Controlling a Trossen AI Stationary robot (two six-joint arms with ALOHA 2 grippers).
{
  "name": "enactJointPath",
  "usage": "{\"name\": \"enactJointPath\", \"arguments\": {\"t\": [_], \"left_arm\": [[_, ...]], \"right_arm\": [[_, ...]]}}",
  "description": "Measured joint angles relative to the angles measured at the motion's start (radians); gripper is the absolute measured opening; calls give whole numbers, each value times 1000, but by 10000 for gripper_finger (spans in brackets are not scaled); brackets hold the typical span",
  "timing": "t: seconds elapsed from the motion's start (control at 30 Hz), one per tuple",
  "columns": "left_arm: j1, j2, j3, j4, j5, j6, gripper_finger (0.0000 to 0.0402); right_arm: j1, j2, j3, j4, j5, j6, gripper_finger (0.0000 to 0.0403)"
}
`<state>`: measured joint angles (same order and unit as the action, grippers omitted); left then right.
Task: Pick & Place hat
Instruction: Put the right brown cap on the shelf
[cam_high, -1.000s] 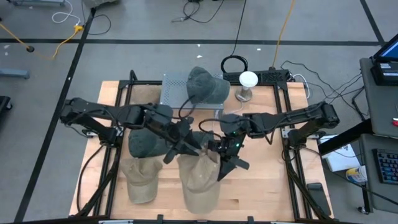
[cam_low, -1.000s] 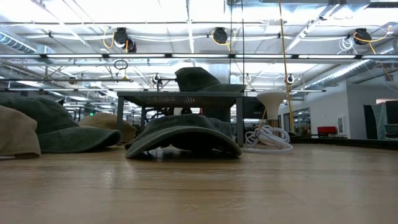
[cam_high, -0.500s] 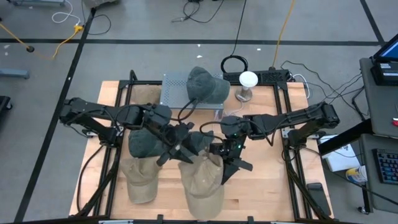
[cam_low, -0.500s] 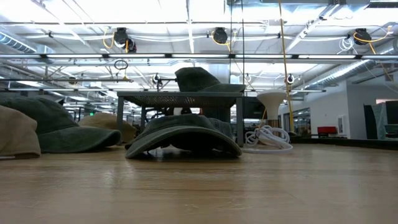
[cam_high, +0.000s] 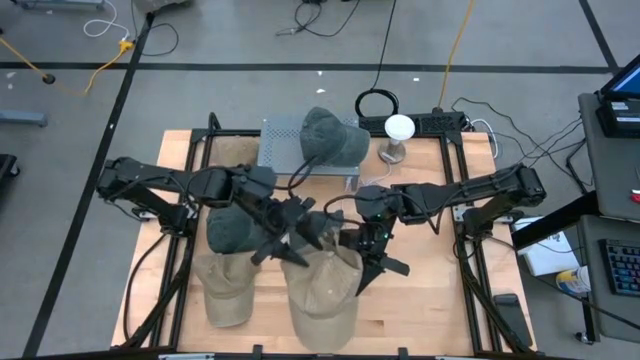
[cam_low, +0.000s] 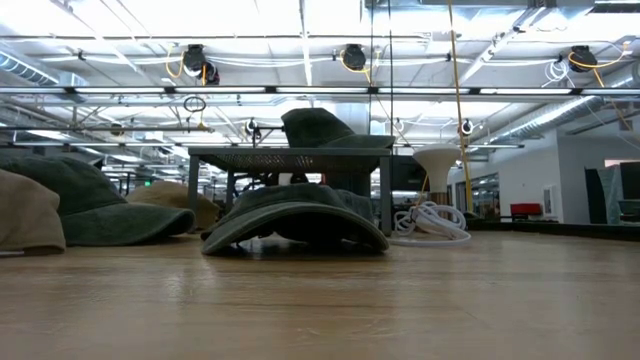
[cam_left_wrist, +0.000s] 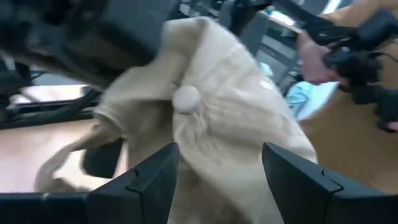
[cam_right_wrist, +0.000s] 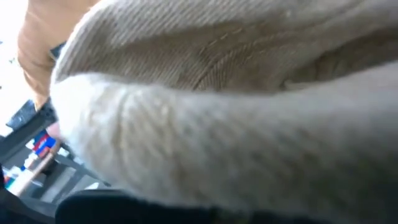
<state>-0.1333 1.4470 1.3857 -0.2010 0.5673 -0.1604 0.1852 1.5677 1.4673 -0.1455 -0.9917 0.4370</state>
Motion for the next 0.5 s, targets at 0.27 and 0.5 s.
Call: {"name": "enactJointPath", "arguments": {"t": [0.27, 0.5], "left_arm": [[32, 5, 0, -7, 34, -184, 239], [52, 6, 0, 30, 24, -351, 239]], "right_arm": [[8, -7, 1, -1, -5, -56, 5], [27, -10, 2, -7, -10, -86, 5]]}}
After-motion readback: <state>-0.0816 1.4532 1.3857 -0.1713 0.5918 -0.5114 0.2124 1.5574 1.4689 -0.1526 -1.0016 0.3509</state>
